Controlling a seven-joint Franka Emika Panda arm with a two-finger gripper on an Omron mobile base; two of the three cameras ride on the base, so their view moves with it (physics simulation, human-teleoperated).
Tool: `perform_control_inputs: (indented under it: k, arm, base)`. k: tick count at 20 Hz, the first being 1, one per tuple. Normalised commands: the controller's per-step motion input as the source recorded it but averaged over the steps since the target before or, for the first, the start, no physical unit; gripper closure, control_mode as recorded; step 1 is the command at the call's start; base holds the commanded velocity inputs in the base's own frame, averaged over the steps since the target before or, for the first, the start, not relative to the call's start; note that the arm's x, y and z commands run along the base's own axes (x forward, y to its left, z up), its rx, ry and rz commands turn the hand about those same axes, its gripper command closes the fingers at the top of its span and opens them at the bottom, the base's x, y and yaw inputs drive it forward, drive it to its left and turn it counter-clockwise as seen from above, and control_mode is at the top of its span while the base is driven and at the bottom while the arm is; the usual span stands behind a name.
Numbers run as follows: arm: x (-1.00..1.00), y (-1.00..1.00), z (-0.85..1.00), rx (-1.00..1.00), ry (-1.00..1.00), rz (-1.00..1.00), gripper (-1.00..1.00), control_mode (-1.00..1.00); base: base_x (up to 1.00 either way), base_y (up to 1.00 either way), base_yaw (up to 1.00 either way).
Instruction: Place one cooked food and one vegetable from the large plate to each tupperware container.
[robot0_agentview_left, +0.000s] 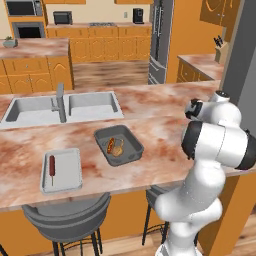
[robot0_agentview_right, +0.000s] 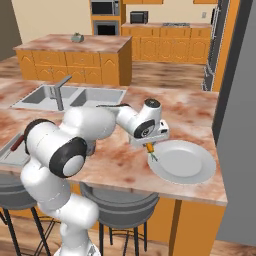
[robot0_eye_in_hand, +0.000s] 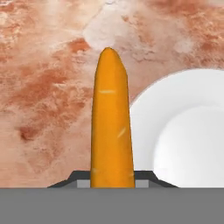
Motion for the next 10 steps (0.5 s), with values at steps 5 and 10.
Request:
perform_control_inputs:
  k: [5, 10]
  arm:
    - [-0.35, 0.87, 0.29, 0.3, -0.07, -0.48, 1.0, -1.0]
    - [-0.11, 0.58, 0.18, 0.17, -0.03, -0.4, 1.0, -1.0]
  base:
    - [0.0, 0.0, 0.0]
    - [0.0, 0.0, 0.0]
